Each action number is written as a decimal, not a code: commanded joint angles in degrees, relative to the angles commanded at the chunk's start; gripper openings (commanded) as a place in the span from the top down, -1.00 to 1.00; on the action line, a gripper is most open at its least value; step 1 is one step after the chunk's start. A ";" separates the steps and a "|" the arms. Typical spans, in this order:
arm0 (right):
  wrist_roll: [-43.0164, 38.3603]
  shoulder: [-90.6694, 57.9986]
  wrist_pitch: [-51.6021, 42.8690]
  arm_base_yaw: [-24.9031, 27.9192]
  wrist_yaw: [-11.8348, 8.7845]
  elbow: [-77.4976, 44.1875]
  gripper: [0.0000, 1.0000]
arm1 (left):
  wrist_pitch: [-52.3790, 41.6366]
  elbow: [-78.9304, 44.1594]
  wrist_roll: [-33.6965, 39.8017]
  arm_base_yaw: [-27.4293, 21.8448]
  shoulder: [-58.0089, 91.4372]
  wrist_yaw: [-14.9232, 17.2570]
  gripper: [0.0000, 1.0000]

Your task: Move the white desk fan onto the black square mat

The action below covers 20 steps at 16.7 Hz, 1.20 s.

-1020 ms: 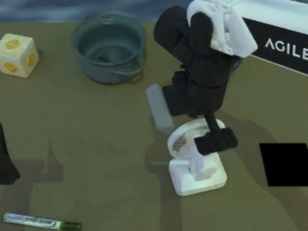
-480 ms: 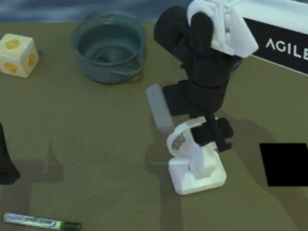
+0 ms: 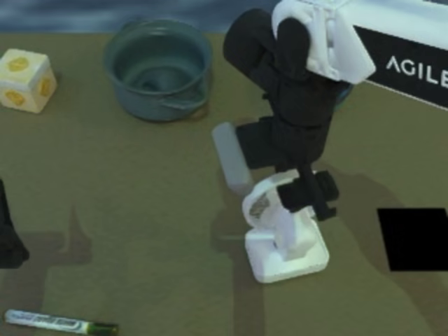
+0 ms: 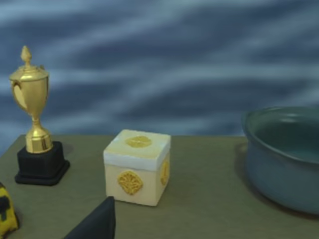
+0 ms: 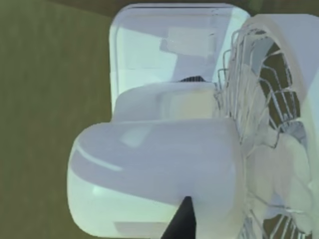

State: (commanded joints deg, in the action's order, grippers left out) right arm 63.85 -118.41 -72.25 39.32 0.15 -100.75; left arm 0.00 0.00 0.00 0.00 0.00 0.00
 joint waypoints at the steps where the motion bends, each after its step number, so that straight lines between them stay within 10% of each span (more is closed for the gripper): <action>1: 0.00 0.00 0.00 0.00 0.00 0.00 1.00 | 0.00 0.00 0.00 0.00 0.00 0.00 -1.00; 20: -8.23 -0.04 -11.30 -0.72 0.72 -9.93 1.00 | 0.00 0.00 0.00 0.00 0.00 0.00 -1.00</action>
State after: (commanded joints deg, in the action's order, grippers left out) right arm 55.62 -118.45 -83.55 38.60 0.87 -110.67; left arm 0.00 0.00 0.00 0.00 0.00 0.00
